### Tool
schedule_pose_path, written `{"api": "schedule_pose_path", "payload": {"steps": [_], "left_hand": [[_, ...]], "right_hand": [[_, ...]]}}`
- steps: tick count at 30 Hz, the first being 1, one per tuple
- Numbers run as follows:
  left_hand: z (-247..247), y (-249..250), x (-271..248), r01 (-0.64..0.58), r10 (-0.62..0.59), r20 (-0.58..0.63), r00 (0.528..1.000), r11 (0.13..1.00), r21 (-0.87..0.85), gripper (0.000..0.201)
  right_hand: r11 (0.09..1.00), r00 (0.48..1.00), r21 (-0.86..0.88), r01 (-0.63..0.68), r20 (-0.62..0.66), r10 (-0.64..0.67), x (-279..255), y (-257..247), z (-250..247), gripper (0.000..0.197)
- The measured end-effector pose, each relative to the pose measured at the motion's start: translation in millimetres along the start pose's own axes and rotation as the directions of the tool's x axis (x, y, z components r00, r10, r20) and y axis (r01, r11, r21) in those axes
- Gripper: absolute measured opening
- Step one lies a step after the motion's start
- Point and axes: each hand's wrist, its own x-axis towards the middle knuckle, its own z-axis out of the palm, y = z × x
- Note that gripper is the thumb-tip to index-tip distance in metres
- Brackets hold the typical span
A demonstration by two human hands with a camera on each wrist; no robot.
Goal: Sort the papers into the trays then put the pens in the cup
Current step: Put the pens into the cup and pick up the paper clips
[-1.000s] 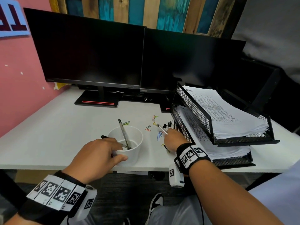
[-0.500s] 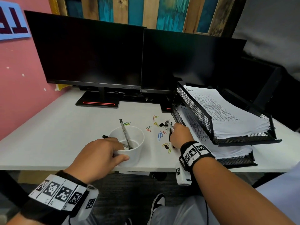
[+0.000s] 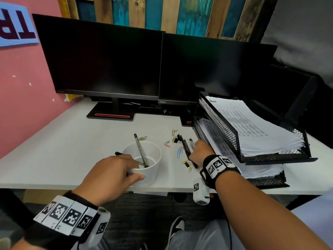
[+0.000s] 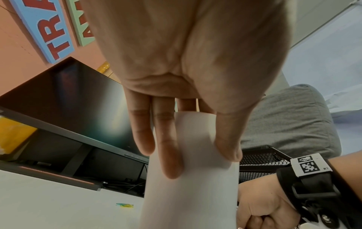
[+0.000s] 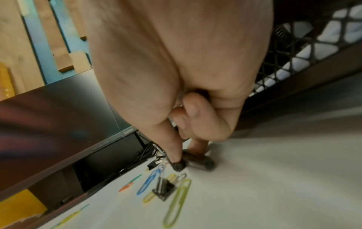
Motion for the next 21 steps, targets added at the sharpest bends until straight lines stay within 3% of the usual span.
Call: {"api": "schedule_pose_path", "payload": {"steps": [4, 8, 10, 14, 17, 21], "left_hand": [[1.0, 1.0, -0.7, -0.005, 0.005, 0.001, 1.0, 1.0, -0.012, 0.018], [1.8, -1.0, -1.8, 0.002, -0.002, 0.009, 1.0, 1.0, -0.005, 0.02], [1.7, -0.8, -1.9, -0.003, 0.003, 0.016, 1.0, 1.0, -0.001, 0.018], [2.7, 5.0, 0.3, -0.014, 0.014, 0.055, 0.998, 1.0, 0.009, 0.014], [4.5, 9.8, 3.0, -0.028, 0.026, 0.07, 0.997, 1.0, 0.015, 0.028], [4.4, 15.6, 3.8, -0.038, 0.034, 0.085, 0.996, 0.998, 0.047, 0.042]], "right_hand": [[0.999, 0.999, 0.036, -0.028, 0.019, 0.027, -2.9, -1.1, -1.2, 0.004], [0.975, 0.999, 0.221, 0.002, -0.032, 0.005, -4.9, -6.3, -9.4, 0.014], [0.913, 0.998, 0.403, 0.057, -0.052, -0.04, -7.1, -16.5, -19.3, 0.023], [0.697, 0.988, 0.703, 0.141, -0.053, -0.146, -34.0, -56.4, -41.1, 0.011], [0.518, 0.942, 0.831, 0.203, -0.021, -0.336, -63.9, -86.2, -39.3, 0.012], [0.475, 0.863, 0.848, 0.235, 0.043, -0.503, -92.0, -104.8, -16.1, 0.023]]}}
